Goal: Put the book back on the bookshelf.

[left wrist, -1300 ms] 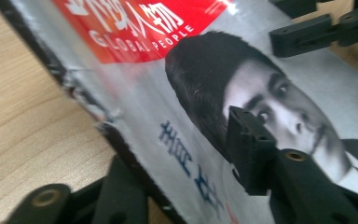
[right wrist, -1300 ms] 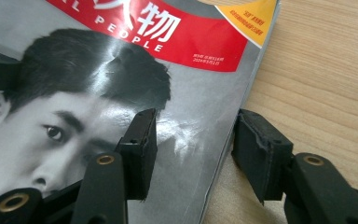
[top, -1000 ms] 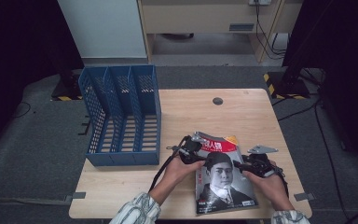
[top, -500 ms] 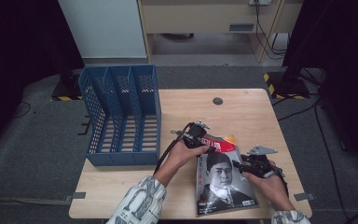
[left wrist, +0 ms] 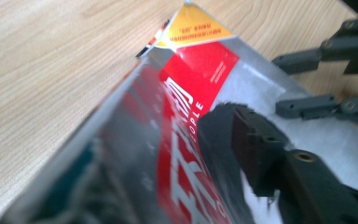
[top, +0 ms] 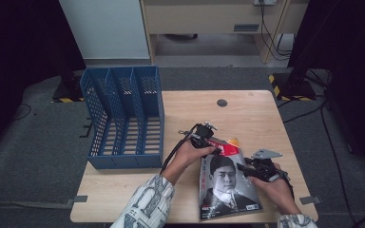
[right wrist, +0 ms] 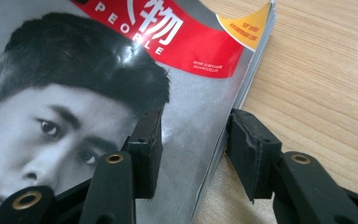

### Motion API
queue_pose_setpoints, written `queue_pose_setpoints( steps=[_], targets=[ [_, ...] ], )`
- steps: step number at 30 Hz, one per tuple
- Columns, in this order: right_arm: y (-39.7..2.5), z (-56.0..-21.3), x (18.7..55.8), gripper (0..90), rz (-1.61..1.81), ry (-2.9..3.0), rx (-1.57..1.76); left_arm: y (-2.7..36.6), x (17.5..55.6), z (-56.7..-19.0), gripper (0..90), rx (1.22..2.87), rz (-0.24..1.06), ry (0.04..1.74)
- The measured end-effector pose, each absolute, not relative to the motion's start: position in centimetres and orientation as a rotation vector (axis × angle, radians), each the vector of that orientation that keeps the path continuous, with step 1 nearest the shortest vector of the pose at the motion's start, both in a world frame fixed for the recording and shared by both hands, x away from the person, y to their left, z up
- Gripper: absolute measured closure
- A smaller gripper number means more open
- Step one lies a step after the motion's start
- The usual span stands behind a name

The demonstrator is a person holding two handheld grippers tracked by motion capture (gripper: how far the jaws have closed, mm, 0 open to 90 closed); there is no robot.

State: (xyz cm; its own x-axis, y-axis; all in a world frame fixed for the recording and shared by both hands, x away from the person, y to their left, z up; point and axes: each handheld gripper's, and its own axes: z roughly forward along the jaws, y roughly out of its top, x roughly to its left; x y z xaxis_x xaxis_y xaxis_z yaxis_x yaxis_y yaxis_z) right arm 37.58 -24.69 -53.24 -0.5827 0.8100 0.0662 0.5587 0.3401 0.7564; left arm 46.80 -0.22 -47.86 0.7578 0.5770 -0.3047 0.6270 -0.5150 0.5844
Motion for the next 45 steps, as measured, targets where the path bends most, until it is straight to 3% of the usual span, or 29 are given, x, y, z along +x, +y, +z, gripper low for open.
queue_pose_setpoints(
  steps=[3, 11, 16, 19, 28, 45],
  targets=[
    [-24.7, -53.2, 37.5, 55.8, 1.092, 2.294, 1.212, -0.2, 46.8, -47.6, 70.9, 2.257, -0.091, 0.894],
    [-24.8, -53.1, 37.6, 48.6, 1.086, 2.289, 1.246, 0.2, 47.1, -47.2, 81.0, 2.213, -0.116, 0.922],
    [-26.7, -52.0, 37.6, 24.3, 1.094, 2.16, 1.343, 0.2, 46.9, -46.7, 83.4, 2.182, -0.121, 0.925],
    [-28.1, -52.0, 37.7, 21.4, 1.061, 2.09, 1.415, 0.3, 46.6, -46.0, 84.4, 2.176, -0.116, 0.922],
    [-29.0, -53.2, 38.3, 18.3, 0.933, 2.12, 1.49, 0.8, 46.1, -44.8, 85.5, 2.187, -0.089, 0.906],
    [-28.3, -53.1, 38.2, 20.2, 0.964, 2.163, 1.453, 0.2, 45.2, -43.0, 86.3, 2.226, -0.05, 0.841]
  ],
)
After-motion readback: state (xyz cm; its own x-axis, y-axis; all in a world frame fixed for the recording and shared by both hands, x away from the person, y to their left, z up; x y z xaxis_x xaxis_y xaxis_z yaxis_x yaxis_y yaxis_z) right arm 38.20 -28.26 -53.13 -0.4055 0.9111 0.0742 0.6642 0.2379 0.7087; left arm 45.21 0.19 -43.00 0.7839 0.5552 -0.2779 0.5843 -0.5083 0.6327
